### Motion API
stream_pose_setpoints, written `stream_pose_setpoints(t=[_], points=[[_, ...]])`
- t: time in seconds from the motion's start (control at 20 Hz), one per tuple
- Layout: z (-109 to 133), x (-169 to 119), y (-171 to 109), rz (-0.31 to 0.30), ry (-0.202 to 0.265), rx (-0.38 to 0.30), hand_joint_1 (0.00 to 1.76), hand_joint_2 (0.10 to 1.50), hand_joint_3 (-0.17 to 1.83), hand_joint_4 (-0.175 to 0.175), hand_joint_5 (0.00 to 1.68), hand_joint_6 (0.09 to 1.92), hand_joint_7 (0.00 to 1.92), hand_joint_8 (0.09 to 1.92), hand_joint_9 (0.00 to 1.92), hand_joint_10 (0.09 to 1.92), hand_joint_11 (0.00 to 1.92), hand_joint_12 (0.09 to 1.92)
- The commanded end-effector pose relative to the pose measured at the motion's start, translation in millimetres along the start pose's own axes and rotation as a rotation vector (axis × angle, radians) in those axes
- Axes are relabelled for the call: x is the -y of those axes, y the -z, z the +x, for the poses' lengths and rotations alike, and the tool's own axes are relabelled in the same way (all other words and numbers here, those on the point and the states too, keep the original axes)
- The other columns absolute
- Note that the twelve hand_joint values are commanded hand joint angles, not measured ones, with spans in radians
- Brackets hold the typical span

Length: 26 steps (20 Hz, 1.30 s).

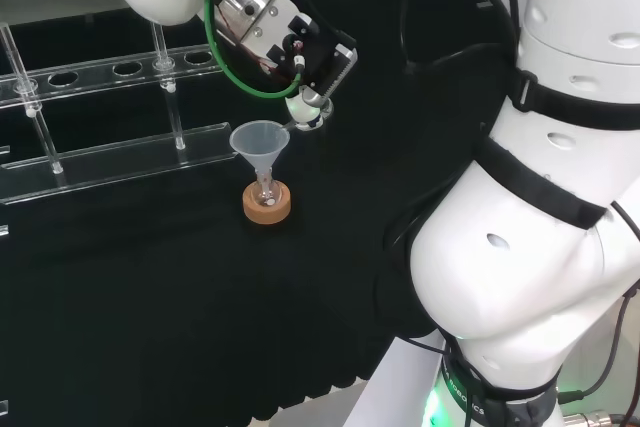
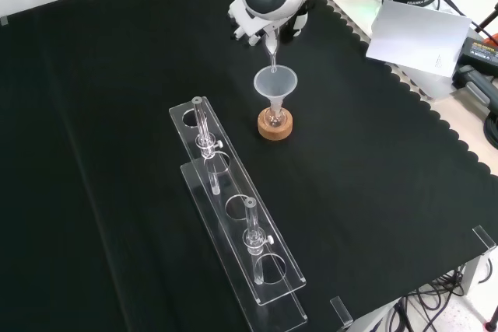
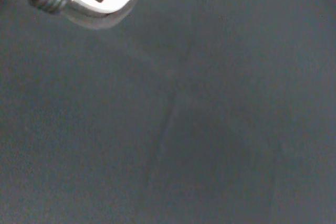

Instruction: Pour all the NaCl from the weighing funnel into the round-bottom flask.

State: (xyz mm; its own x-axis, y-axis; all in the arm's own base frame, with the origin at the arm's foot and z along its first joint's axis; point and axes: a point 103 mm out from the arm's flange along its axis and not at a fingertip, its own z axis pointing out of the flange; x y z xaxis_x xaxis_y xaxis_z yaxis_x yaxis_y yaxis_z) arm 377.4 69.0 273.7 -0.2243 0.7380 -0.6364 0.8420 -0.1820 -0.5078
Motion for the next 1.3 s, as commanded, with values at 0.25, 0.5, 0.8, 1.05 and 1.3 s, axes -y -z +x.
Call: stream_pose_setpoints(t=[0.25, 0.5, 0.8, 1.05, 1.3], points=[[1.0, -1.1, 3.9, 0.017, -0.013, 0.030, 1.12, 0.69, 0.62, 0.175, 1.24, 0.71, 0.56, 0.67, 0.91, 0.36, 0.79, 1.06], [1.7, -1.0, 6.3, 0.024, -0.018, 0.045, 1.12, 0.69, 0.62, 0.175, 1.24, 0.71, 0.56, 0.67, 0.91, 0.36, 0.79, 1.06], [2.8, -0.9, 10.1, 0.028, -0.024, 0.065, 1.12, 0.69, 0.62, 0.175, 1.24, 0.71, 0.56, 0.67, 0.91, 0.36, 0.79, 1.05], [2.1, -1.4, 11.3, 0.036, -0.027, 0.073, 1.12, 0.69, 0.62, 0.175, 1.24, 0.71, 0.55, 0.67, 0.91, 0.36, 0.79, 1.05], [2.3, -2.6, 13.1, 0.051, -0.036, 0.087, 1.12, 0.69, 0.62, 0.175, 1.24, 0.71, 0.55, 0.67, 0.90, 0.35, 0.79, 1.05]])
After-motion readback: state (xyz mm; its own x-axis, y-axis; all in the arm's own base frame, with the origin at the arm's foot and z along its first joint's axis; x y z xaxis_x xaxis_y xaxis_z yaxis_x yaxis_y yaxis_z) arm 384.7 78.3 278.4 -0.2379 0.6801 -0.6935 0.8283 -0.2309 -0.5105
